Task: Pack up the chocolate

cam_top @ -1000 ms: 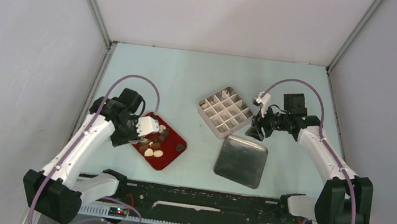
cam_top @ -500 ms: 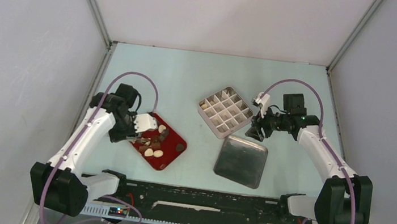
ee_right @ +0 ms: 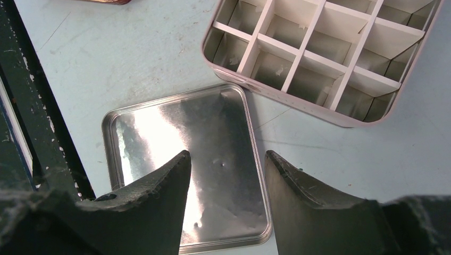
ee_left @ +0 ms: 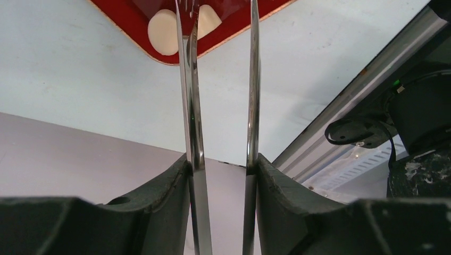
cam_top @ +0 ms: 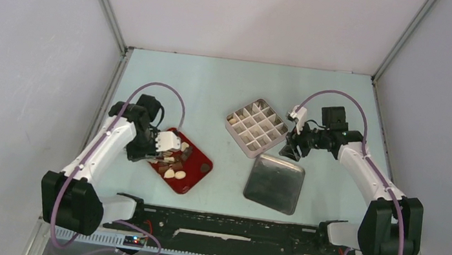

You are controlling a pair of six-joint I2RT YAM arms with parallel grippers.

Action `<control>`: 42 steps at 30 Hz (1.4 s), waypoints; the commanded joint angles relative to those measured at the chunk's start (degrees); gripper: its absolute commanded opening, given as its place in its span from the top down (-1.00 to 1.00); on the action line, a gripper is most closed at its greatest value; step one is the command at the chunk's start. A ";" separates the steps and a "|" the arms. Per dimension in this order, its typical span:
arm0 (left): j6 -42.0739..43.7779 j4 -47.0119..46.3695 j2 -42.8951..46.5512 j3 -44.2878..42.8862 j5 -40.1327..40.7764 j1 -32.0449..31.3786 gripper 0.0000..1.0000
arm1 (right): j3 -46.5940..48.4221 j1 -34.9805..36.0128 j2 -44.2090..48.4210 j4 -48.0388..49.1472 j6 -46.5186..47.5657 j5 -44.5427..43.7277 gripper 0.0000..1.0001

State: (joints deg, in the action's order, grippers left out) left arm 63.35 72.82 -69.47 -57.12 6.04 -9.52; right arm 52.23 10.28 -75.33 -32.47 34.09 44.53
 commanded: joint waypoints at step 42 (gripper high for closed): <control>-38.53 -25.96 -20.68 -32.37 -18.92 -12.79 0.58 | 0.68 0.33 -2.07 -0.05 0.59 -2.25 -0.11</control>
State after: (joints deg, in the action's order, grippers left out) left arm 35.00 60.20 -86.24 -84.36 -10.50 -20.12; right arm 52.23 11.03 -77.36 -32.51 34.09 43.11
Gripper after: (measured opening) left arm 0.373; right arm 0.560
